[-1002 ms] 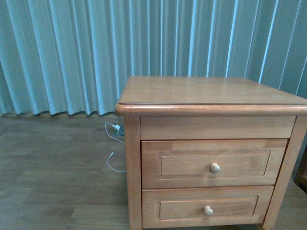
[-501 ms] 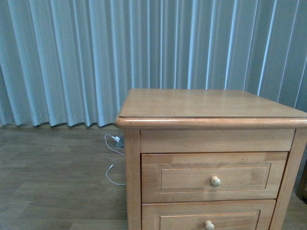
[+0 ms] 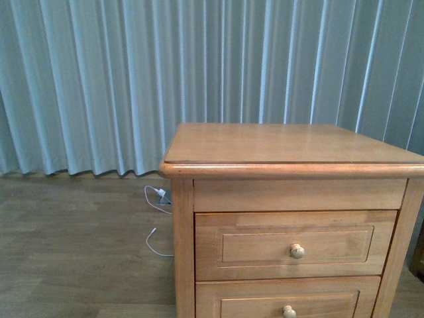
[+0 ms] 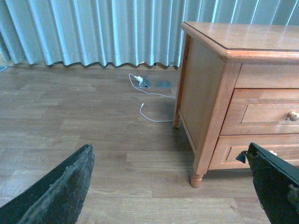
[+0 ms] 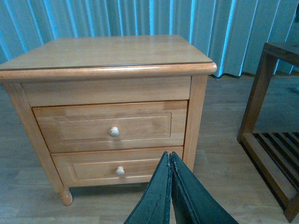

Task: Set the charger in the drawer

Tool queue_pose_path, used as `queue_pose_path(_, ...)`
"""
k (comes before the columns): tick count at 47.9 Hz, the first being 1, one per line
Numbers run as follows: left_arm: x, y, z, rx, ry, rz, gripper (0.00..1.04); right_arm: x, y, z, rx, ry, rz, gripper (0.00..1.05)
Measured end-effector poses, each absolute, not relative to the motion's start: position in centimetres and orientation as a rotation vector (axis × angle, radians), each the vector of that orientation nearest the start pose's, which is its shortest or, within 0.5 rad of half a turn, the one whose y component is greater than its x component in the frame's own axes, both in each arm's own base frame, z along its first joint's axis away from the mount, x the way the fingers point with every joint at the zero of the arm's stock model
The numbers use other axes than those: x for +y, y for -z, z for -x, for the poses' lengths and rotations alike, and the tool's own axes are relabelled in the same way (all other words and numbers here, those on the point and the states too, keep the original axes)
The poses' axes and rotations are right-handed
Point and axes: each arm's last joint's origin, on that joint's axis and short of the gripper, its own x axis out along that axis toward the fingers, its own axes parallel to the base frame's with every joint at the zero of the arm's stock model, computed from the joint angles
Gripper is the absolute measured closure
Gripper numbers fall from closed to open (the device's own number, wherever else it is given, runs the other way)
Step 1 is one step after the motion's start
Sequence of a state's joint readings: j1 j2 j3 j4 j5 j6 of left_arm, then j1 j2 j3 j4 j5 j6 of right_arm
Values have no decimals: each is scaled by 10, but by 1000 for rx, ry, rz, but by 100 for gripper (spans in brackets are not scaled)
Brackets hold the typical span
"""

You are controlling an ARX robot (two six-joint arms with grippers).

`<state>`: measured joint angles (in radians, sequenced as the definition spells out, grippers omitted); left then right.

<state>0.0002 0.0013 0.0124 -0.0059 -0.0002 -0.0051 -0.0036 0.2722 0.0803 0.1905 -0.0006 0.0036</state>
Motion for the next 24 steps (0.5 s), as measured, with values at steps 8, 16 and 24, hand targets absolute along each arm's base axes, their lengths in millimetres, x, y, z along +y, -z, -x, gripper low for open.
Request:
queue_pose_path(8,0,-167,-97,-5,-1,5,6,0,-181,-111,-3,3,-4,103)
queue_pose_path(16,0,-167,-97,-5,0,5,6,0,-177,-109,-1,3,-4,103)
queue_pose_path(24,0,-167,-97,-6,0,5,6,0,-165,-98,4,3,-3,103)
